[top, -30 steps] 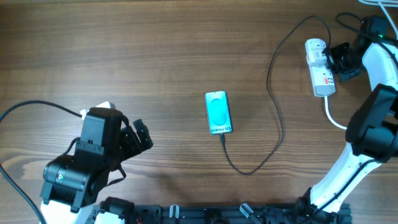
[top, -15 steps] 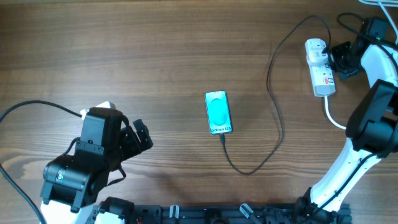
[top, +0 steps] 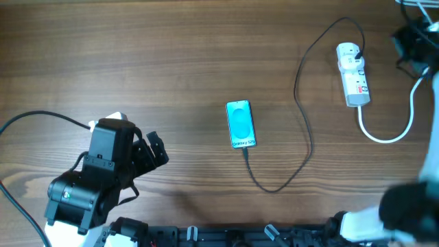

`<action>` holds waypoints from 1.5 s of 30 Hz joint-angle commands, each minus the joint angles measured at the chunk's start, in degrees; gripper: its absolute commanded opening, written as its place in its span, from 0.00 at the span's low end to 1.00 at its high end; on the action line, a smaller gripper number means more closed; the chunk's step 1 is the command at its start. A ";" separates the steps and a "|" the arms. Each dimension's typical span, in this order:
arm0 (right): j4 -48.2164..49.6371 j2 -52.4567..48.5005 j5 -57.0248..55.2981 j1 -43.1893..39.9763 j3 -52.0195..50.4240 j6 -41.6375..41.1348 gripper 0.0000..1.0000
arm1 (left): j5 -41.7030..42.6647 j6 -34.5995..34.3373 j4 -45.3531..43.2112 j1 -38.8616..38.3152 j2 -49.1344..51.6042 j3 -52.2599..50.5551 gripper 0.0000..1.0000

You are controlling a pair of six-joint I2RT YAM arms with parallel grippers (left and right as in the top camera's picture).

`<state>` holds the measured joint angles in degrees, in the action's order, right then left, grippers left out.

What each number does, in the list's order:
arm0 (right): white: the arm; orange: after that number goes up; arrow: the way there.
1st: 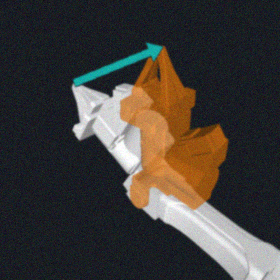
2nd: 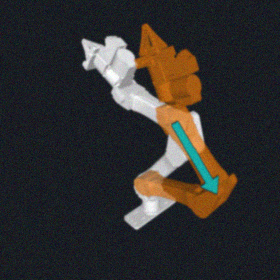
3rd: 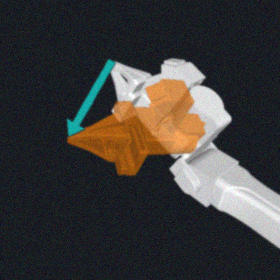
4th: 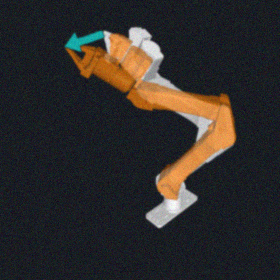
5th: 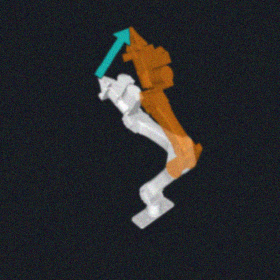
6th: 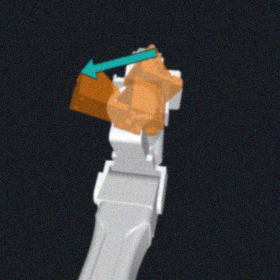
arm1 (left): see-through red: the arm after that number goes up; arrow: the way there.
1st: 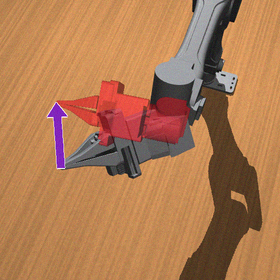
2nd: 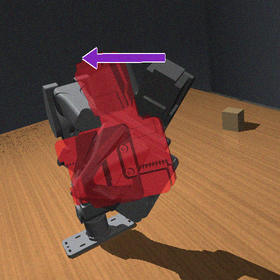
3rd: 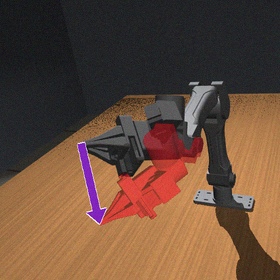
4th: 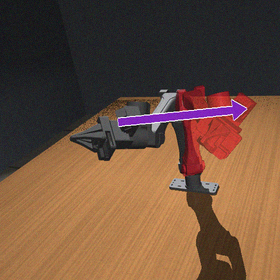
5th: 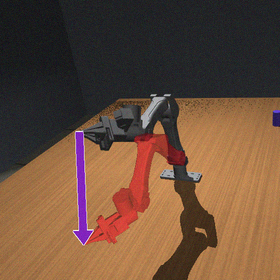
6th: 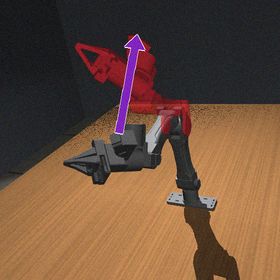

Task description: Plug charger to phone and switch on socket

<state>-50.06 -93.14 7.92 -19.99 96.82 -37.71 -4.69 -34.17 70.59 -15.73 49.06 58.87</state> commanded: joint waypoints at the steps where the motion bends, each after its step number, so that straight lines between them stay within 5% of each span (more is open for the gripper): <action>1: -4.98 12.26 4.33 -0.07 0.26 4.79 0.05 | -0.74 0.68 -0.02 0.20 -0.20 0.24 1.00; 4: -12.41 24.28 10.29 -0.07 0.26 11.19 0.05 | -0.76 0.70 -0.02 0.20 -0.22 0.24 1.00; 9: -36.81 41.94 19.34 -0.07 0.26 36.44 0.05 | -0.74 0.68 -0.02 0.20 -0.20 0.24 1.00; 14: -42.10 56.94 18.91 -0.07 -2.27 35.39 0.05 | -0.74 0.68 -0.02 0.20 -0.22 0.24 1.00; 15: -42.10 61.51 18.88 -0.07 -3.43 34.32 0.13 | -0.74 0.70 -0.02 0.20 -0.20 0.24 1.00; 16: -42.07 66.75 18.86 -0.07 -4.66 34.69 1.00 | -0.74 0.70 -0.02 0.20 -0.22 0.24 1.00; 21: -42.07 81.42 18.71 0.04 -8.00 34.49 1.00 | -0.76 0.70 -0.02 0.20 -0.22 0.24 1.00; 26: -42.07 82.03 15.10 0.04 -8.20 34.91 1.00 | -0.76 0.70 -0.02 0.20 -0.20 0.24 1.00; 28: -41.83 82.03 14.78 0.02 -12.98 42.36 1.00 | -0.74 0.68 -0.02 0.17 -0.20 0.24 1.00; 30: -36.81 82.64 16.74 0.04 -20.90 42.12 1.00 | -0.74 0.70 -0.02 0.20 -0.22 0.24 1.00; 33: -9.01 91.71 29.51 0.31 -45.77 38.10 1.00 | -0.74 0.68 -0.02 0.20 -0.22 0.24 1.00; 35: 7.43 92.52 28.81 2.64 -59.80 25.29 1.00 | -0.74 0.70 -0.02 0.20 -0.22 0.24 1.00; 38: 34.23 92.94 26.45 11.47 -75.80 25.29 1.00 | -0.74 0.70 -0.02 0.20 -0.20 0.24 1.00; 42: 51.74 92.96 24.00 15.06 -91.80 25.27 1.00 | -0.74 0.70 -0.02 0.20 -0.22 0.24 1.00; 45: 54.16 92.96 21.51 15.17 -94.79 23.63 1.00 | -0.74 0.70 -0.02 0.20 -0.20 0.24 1.00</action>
<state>3.31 -0.80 32.69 -5.32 3.25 -11.99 -4.69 -34.17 70.61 -15.68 49.06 58.83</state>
